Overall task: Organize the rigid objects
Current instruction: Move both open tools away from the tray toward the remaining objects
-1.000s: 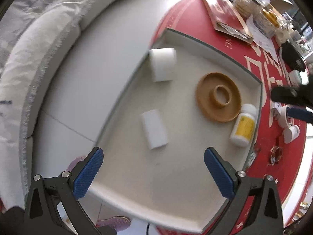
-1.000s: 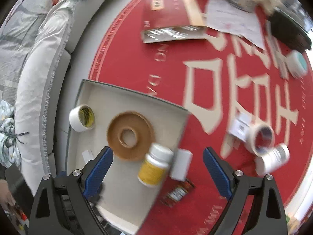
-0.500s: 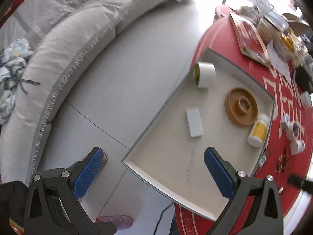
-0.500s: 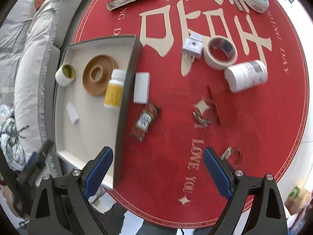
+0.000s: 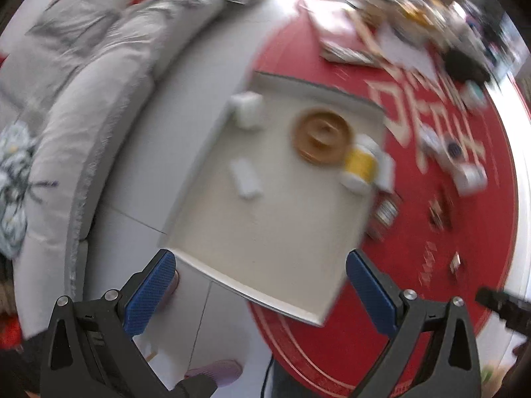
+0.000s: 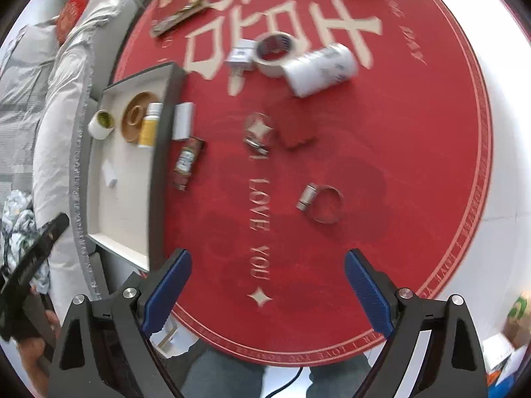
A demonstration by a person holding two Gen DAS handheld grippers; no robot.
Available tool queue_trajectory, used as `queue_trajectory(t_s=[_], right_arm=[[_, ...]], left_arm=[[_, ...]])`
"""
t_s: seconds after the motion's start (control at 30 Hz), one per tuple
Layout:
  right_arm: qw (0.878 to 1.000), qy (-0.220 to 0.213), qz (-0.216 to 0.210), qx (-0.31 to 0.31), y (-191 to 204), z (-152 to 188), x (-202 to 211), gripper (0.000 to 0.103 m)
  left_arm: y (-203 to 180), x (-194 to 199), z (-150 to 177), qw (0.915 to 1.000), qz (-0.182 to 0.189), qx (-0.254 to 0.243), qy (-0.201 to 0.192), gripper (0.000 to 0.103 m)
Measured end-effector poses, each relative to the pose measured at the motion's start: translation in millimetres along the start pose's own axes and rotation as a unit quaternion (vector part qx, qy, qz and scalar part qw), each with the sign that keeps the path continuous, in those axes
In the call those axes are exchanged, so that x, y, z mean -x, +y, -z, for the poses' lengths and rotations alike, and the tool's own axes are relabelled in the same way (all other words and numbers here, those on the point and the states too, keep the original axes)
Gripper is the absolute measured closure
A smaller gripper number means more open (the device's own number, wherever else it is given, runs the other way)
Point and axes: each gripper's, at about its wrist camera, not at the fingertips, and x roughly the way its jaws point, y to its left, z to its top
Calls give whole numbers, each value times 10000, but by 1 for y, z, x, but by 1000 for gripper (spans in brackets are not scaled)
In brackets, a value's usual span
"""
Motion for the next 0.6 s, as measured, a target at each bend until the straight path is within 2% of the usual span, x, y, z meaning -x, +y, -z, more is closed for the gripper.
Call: queue_trajectory(t_s=[0.1, 0.2, 0.3, 0.4, 0.47, 0.6], right_arm=[[9995, 39, 98, -291, -15, 0, -5, 9], [9991, 195, 162, -339, -12, 1, -15, 9], [9991, 356, 160, -165, 16, 11, -30, 9], [9964, 649, -543, -51, 59, 25, -49, 9], [9926, 872, -831, 134, 93, 34, -62, 9], [9917, 971, -830, 147, 127, 36, -69, 9]], left_arm=[[-23, -14, 5, 9992, 56, -335, 206, 0], [-13, -24, 6, 9991, 100, -331, 233, 0], [21, -23, 0, 9997, 46, -198, 100, 0], [63, -17, -15, 9999, 7, 41, -146, 0], [88, -20, -28, 9993, 26, 208, -302, 0], [123, -52, -51, 9973, -285, 540, -407, 0]])
